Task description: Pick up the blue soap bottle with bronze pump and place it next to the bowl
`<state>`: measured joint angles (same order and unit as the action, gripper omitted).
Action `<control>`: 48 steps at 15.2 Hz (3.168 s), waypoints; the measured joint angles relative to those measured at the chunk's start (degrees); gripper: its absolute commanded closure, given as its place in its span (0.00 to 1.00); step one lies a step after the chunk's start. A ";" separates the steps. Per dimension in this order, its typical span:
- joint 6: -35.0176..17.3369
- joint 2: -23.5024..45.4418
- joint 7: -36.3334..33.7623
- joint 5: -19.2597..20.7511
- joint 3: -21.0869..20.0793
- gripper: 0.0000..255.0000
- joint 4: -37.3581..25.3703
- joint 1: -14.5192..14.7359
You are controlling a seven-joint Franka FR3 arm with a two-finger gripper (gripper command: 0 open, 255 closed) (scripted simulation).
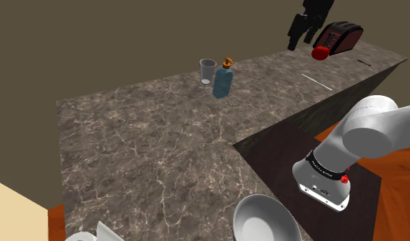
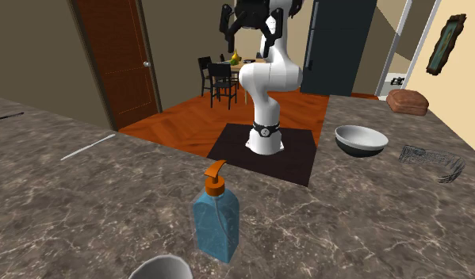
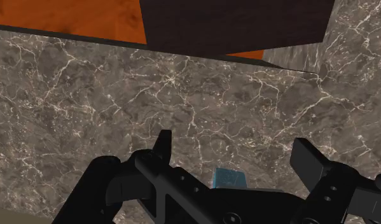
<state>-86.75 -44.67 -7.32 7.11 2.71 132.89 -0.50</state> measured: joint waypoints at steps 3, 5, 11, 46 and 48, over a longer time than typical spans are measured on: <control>-1.96 1.72 -0.04 -0.01 0.42 0.00 0.17 -0.07; -4.99 5.04 -0.66 -0.46 0.57 0.00 -0.25 0.06; -14.76 16.86 -1.48 -1.52 1.75 0.00 -2.80 0.20; -34.29 50.62 -1.13 -7.50 3.44 1.00 -18.34 0.30; -34.29 50.62 -1.13 -7.50 3.44 1.00 -18.34 0.30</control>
<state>-121.04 5.96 -8.44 -0.39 6.15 114.56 -0.20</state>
